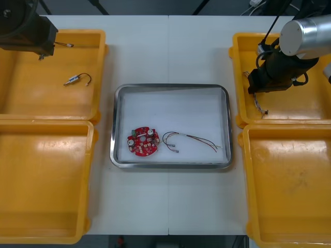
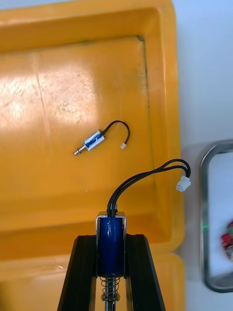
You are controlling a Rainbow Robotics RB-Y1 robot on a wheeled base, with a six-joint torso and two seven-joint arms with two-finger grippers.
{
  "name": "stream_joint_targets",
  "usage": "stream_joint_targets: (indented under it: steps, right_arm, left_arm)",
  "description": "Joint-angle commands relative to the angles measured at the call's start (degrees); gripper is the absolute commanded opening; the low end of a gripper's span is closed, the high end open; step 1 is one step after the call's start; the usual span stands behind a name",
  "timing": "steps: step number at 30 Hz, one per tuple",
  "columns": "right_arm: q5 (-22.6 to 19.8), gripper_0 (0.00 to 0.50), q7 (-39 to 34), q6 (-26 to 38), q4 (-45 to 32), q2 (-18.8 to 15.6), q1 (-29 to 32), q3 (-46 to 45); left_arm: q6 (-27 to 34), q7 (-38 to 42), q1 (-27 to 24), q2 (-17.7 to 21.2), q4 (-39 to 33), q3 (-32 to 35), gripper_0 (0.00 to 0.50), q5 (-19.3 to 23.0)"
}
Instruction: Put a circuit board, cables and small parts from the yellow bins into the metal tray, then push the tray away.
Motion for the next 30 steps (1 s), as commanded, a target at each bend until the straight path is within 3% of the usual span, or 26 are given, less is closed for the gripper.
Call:
stream_joint_targets:
  steps: [1,8,12,22,23,25,27,28,30]
  right_arm:
    - [1.13,0.500,0.18,-0.93,-0.58,0.89,1.01,0.28]
    - [1.30,0.500,0.44,-1.90,-0.58,1.24,2.16,0.28]
    - [1.92,0.500,0.79,-2.77,-0.58,1.59,3.04,0.28]
    - [3.85,0.484,0.53,-3.30,-0.58,2.21,3.30,1.59]
    - [3.76,0.439,0.53,-3.30,-0.58,2.21,3.39,1.51]
    - [3.59,0.269,0.71,-3.21,-0.58,2.21,3.30,1.51]
    - [3.41,0.039,0.44,-3.21,-0.58,2.21,3.30,1.51]
    - [3.32,0.000,0.44,-3.21,-0.58,2.21,3.30,1.51]
    - [3.15,0.000,0.53,-3.21,-0.58,2.21,3.39,1.51]
  left_arm:
    - [4.49,3.42,-3.15,1.14,-5.60,2.16,0.000,-2.08]
    - [10.03,10.54,-3.15,-2.90,-10.87,2.51,0.000,-6.83]
    - [10.08,14.76,-2.98,-8.44,-13.24,2.42,0.000,-13.07]
    - [10.08,21.71,-1.22,-18.02,-13.86,-2.24,0.000,-24.76]
    - [10.08,21.88,-0.87,-18.72,-13.86,-2.94,0.000,-25.99]
    - [10.08,22.14,0.36,-20.57,-14.03,-3.73,0.000,-28.18]
    - [10.08,22.67,1.77,-22.41,-14.47,-4.61,0.000,-30.56]
    - [10.08,22.94,2.65,-23.55,-14.91,-5.40,0.000,-32.40]
    - [10.08,23.46,3.88,-25.05,-15.53,-7.07,0.000,-35.39]
